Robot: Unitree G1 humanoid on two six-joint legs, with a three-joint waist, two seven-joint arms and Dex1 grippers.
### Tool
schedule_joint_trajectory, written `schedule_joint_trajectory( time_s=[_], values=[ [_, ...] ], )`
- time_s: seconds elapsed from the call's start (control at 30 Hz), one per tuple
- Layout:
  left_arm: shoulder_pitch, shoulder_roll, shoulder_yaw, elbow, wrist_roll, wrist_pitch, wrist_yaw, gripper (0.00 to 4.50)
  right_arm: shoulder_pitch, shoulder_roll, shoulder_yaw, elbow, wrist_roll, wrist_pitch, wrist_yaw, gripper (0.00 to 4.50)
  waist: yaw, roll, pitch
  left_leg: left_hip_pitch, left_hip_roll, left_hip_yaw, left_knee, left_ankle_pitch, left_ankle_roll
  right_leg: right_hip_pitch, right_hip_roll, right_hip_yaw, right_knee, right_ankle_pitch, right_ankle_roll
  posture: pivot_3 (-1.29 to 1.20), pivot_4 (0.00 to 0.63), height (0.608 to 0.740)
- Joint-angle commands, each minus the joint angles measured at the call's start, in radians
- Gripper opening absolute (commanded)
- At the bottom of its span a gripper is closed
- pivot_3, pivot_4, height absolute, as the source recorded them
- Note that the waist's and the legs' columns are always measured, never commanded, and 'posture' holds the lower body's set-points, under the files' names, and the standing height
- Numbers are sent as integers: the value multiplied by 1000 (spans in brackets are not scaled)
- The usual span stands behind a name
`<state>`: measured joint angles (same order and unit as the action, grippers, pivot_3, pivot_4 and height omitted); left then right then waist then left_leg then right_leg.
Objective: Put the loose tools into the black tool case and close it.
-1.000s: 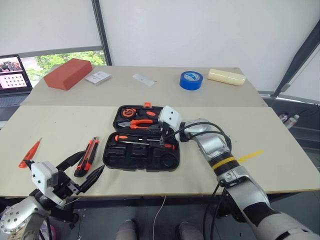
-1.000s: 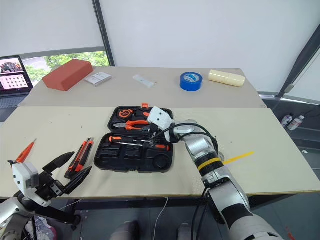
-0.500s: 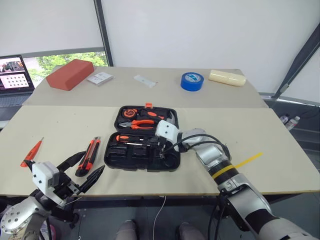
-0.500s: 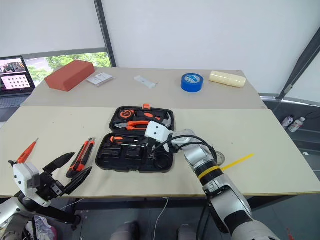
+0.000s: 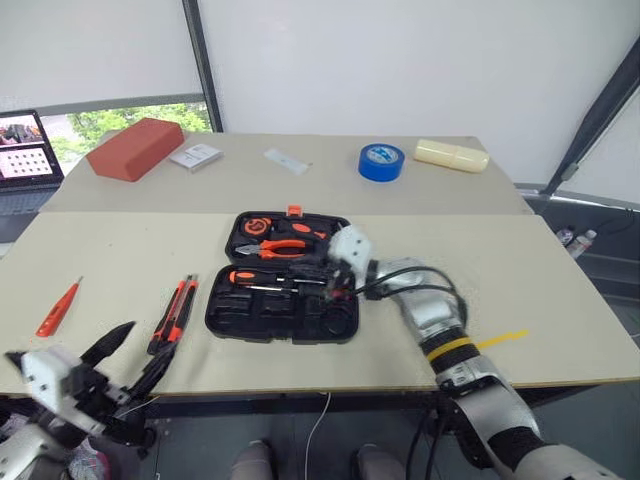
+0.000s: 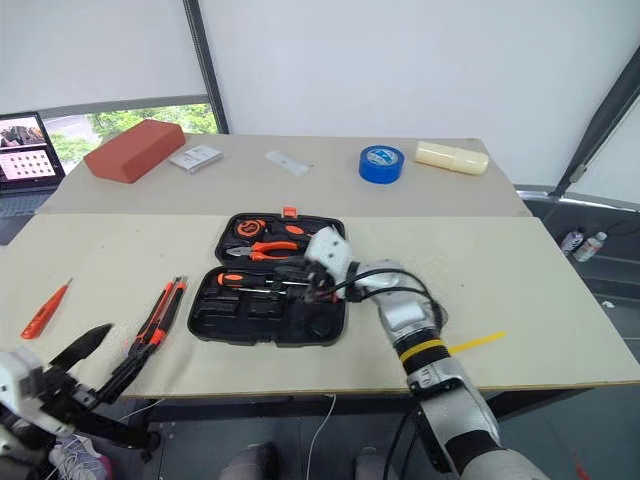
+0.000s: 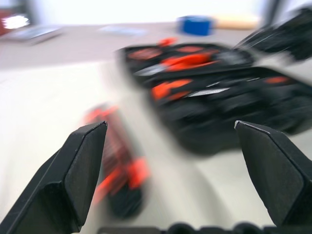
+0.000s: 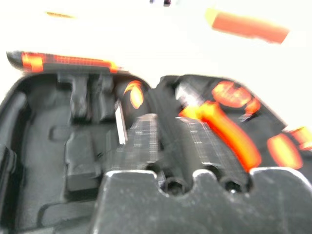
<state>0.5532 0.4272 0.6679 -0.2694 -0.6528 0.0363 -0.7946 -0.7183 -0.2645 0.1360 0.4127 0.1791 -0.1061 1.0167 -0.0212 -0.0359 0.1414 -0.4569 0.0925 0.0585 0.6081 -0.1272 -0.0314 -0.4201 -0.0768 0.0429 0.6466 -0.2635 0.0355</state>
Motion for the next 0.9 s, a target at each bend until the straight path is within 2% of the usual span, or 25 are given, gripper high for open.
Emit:
schedule_joint_trajectory(
  time_s=[0.03, 0.13, 0.23, 0.37, 0.53, 0.67, 0.73, 0.8, 0.9],
  values=[
    [63, -39, 131, 57, -42, -45, 24, 4500, 69, -56, -78, -82, 120, -32, 103, 2513, 1, 0, 0, 0, 0, 0, 0, -1, -1, 0, 0, 0, 0, -1, -2, 0, 150, 740],
    [112, -84, 208, 99, -88, -34, 57, 4500, 147, -101, -133, -107, 204, -95, 208, 3483, 2, -1, 0, 0, 0, 0, 0, -2, -3, 0, 0, 0, 0, -3, -7, 0, 150, 740],
    [140, -120, 255, 156, -118, -17, 85, 4500, 225, -146, -171, -130, 249, -87, 250, 4449, 2, -1, 0, 2, 0, 0, 1, -2, -4, -1, -1, 0, -1, -3, -6, 0, 150, 740],
    [154, -143, 274, 184, -151, 13, 116, 4500, 321, -191, -200, -177, 280, -80, 275, 4449, 4, -2, 0, 3, 0, 0, 2, -3, -5, -1, -1, 0, -1, -5, -3, 0, 150, 740],
    [125, -82, 280, 157, -194, 89, 164, 4500, 399, -211, -214, -274, 292, -70, 250, 4449, 6, -3, 0, 4, 0, 0, 2, -4, -6, -1, -1, 0, -1, -5, -3, 0, 150, 740],
    [45, 62, 293, 159, -237, 216, 240, 4500, 412, -222, -204, -401, 331, -7, 230, 4449, 8, -3, 0, 4, 0, 0, 1, -4, -6, -1, -1, 0, -1, -5, -3, 0, 150, 740],
    [-26, 177, 289, 193, -247, 308, 285, 4500, 396, -218, -196, -460, 352, 33, 207, 4449, 10, -3, 0, 4, 0, -1, 1, -4, -6, -2, -1, -1, 0, -5, -3, 0, 150, 740],
    [-120, 322, 245, 263, -230, 429, 313, 4500, 379, -206, -182, -518, 371, 71, 181, 4449, 10, -3, 0, 5, 0, 0, 1, -4, -6, -1, -1, -1, 0, -4, -3, 0, 150, 740],
    [-257, 449, 162, 394, -167, 514, 332, 4500, 371, -201, -159, -556, 374, 98, 172, 4449, 9, -3, 1, 5, 1, 0, 0, -4, -6, -1, -1, -2, 0, -3, -5, 0, 150, 740]
  ],
)
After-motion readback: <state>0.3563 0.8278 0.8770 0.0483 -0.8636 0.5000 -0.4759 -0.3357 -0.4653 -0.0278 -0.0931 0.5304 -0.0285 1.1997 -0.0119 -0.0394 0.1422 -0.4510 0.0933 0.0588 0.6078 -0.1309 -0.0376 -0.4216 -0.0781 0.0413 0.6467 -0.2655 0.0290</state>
